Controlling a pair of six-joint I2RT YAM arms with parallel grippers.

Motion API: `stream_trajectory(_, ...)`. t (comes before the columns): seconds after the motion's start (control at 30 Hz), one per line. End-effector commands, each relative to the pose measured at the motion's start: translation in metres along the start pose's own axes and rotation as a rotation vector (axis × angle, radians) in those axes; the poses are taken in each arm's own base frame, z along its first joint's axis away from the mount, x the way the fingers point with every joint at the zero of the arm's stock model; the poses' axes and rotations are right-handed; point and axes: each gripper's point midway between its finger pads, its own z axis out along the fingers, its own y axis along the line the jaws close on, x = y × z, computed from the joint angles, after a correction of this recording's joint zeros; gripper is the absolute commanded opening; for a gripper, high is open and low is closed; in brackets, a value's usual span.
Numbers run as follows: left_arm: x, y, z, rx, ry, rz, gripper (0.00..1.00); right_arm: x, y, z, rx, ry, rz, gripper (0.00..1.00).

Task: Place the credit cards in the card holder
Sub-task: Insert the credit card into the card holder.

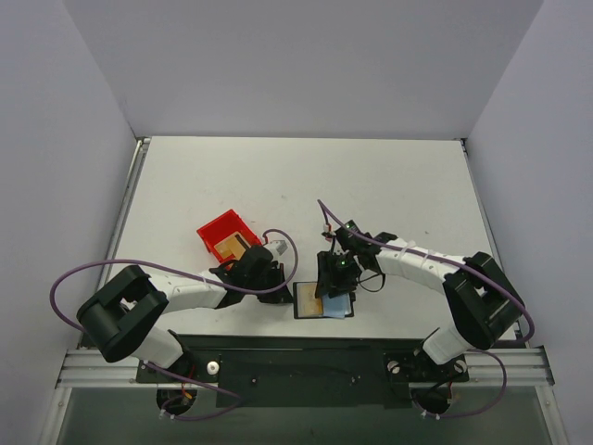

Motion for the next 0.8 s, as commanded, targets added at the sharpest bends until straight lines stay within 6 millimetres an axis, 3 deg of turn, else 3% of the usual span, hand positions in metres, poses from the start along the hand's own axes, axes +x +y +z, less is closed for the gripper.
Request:
stream_trajectory(0.0, -0.01, -0.009, -0.001, 0.028, -0.032, 0.011, 0.0, 0.005, -0.003, -0.003, 0.035, 0.022, -0.013, 0.38)
stream_trajectory(0.17, -0.01, -0.011, -0.001, 0.034, -0.03, 0.016, 0.0, 0.003, 0.004, 0.005, -0.021, 0.007, 0.003, 0.32)
stream_trajectory(0.77, -0.011, -0.011, 0.0, 0.031, -0.026, 0.019, 0.0, 0.009, -0.001, 0.027, -0.029, 0.038, 0.032, 0.31)
